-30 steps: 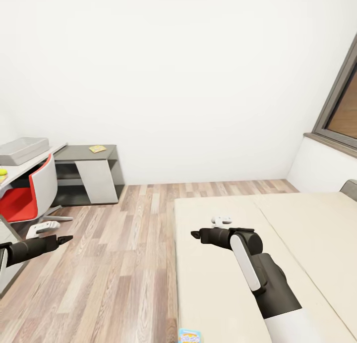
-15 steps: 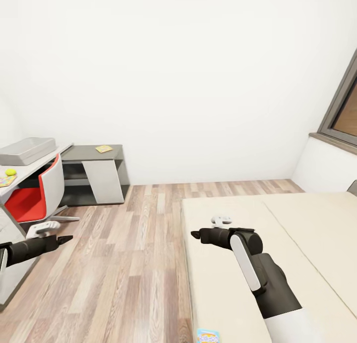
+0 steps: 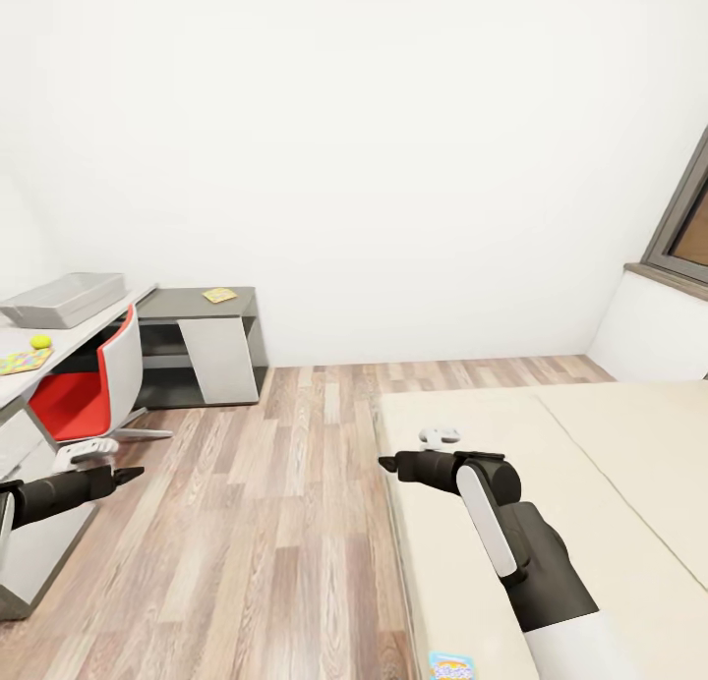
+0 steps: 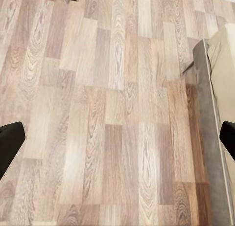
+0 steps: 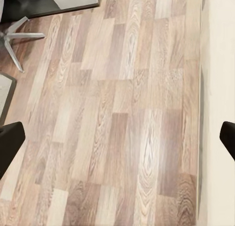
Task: Put all the toys in the child's room - the three board games (two on the bed and one on the table), the two jigsaw puzzles on the table, and the tennis ball on the table - inside the toy box on the table in the child's room.
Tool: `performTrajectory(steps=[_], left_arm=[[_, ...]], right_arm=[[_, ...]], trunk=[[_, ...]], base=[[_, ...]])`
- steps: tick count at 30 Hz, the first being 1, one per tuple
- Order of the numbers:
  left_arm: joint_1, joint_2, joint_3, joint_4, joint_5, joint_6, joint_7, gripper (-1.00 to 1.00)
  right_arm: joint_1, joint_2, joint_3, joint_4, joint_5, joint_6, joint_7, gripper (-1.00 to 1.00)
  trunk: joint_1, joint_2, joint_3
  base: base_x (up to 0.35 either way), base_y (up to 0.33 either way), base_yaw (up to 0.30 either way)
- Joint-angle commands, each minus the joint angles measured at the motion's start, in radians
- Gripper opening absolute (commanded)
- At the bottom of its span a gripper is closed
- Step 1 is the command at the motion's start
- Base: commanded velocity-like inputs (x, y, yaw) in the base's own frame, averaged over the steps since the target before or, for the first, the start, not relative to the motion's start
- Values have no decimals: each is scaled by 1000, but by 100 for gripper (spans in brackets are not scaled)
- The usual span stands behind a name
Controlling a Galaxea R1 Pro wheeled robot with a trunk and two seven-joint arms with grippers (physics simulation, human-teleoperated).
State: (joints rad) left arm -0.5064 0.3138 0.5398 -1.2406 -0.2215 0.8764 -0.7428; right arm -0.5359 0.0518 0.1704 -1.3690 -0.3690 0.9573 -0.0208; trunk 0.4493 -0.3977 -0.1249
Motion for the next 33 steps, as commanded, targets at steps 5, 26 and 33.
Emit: performTrajectory(steps=[5,26,33], left_arm=[[-1,1,2,0,-10,3,-10,100],[-1,1,2,0,-10,3,-10,100],[-1,1,2,0,-10,3,-10,100]], right_arm=[[-1,0,0,-1,-2,1,-2,100],[-1,0,-1,-1,-10,0,-1,100],[-1,0,-4,-1,-12,0,-1,100]], trunk=[[1,-2,-2],[1,-2,-2],[1,-2,-2]], base=[[0,256,0],[0,270,-5],[57,283,-199]])
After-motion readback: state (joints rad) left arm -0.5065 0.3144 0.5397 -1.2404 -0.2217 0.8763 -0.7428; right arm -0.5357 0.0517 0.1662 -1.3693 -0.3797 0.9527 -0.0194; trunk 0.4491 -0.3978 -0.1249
